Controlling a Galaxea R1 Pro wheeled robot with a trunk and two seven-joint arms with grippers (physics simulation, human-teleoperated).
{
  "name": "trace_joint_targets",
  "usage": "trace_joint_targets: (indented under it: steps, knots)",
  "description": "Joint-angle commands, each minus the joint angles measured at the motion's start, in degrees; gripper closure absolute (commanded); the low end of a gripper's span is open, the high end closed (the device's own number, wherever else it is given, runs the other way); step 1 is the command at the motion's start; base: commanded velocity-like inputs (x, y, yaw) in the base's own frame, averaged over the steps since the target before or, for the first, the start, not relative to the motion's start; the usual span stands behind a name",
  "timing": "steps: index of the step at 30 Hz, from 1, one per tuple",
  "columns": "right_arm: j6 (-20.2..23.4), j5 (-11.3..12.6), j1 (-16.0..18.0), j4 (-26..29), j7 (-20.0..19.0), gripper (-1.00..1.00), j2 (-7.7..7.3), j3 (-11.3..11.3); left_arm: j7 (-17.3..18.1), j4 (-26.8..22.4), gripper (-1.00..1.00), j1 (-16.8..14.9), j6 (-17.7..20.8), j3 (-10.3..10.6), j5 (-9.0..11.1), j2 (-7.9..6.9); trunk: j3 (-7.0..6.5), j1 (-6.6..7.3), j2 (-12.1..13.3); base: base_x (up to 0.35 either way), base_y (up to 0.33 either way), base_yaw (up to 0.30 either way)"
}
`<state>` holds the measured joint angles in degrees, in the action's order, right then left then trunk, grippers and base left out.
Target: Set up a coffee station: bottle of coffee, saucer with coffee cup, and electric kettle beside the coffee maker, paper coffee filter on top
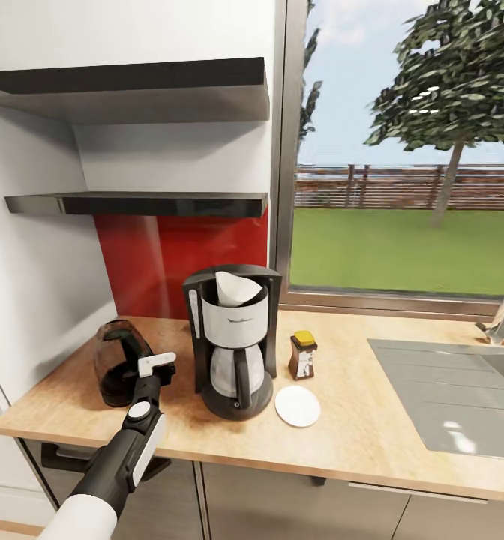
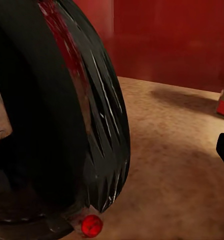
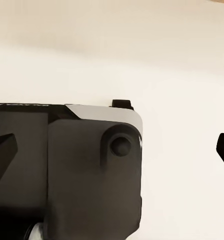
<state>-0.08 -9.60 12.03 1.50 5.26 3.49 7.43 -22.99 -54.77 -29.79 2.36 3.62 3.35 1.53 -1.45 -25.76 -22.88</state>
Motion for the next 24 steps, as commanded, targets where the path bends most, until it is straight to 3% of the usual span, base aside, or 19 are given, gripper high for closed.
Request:
trace_joint_targets:
  steps: [1, 8, 24]
  knots:
    - [0.0, -0.6, 0.0, 0.0, 0.2, -1.00, 0.02, 0.5, -0.4, -0.1, -1.00, 0.0, 0.3, 0.2, 0.4, -0.04, 0.02, -0.02, 0.0, 0.059, 0.036, 0.000]
    - [0.0, -0.6, 0.0, 0.0, 0.2, -1.00, 0.02, 0.5, -0.4, -0.1, -1.00, 0.0, 0.2, 0.2, 0.5, -0.04, 0.02, -0.02, 0.0, 0.119, 0.085, 0.000]
    - [0.0, -0.6, 0.0, 0.0, 0.2, -1.00, 0.02, 0.5, -0.4, -0.1, -1.00, 0.0, -0.4, 0.2, 0.4, -0.04, 0.02, -0.02, 0.0, 0.009, 0.005, 0.000]
